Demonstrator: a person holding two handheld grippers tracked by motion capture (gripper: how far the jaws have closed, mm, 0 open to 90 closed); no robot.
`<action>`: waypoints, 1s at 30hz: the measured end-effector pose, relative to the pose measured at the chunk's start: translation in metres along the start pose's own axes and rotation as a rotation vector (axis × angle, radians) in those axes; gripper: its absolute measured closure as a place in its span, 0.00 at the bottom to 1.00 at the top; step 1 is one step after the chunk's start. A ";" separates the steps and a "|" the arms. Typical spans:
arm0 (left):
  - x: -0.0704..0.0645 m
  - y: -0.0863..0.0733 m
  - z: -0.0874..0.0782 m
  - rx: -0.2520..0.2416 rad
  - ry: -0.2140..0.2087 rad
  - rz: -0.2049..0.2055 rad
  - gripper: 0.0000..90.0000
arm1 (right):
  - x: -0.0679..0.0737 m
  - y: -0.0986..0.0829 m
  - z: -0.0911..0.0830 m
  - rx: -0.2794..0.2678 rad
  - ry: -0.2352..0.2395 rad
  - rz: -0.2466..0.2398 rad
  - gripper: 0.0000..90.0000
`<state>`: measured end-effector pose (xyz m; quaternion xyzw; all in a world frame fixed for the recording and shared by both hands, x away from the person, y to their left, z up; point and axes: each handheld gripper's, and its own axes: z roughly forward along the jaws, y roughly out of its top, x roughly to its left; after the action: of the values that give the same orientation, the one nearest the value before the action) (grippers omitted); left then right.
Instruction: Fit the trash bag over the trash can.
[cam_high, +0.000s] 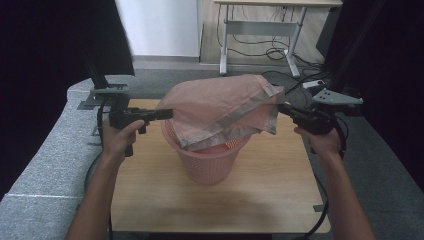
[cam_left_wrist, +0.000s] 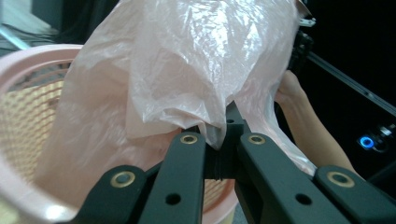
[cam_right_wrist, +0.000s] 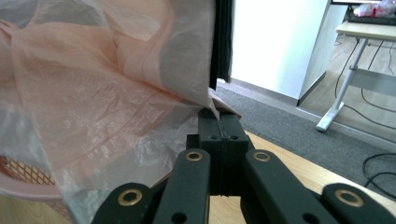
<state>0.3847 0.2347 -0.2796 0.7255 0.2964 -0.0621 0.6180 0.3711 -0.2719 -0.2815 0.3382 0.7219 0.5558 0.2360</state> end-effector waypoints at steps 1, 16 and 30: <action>0.001 -0.001 -0.001 -0.001 0.009 -0.005 0.99 | -0.003 0.000 0.000 0.007 0.001 0.005 1.00; 0.033 -0.025 -0.020 0.005 0.023 -0.096 0.99 | -0.008 -0.029 0.024 0.084 0.016 -0.009 0.76; 0.014 -0.019 -0.012 0.036 0.047 -0.028 0.97 | 0.020 -0.010 -0.006 -0.052 0.059 -0.100 0.52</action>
<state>0.3834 0.2518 -0.3000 0.7335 0.3201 -0.0591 0.5967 0.3509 -0.2624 -0.2884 0.2787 0.7300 0.5715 0.2506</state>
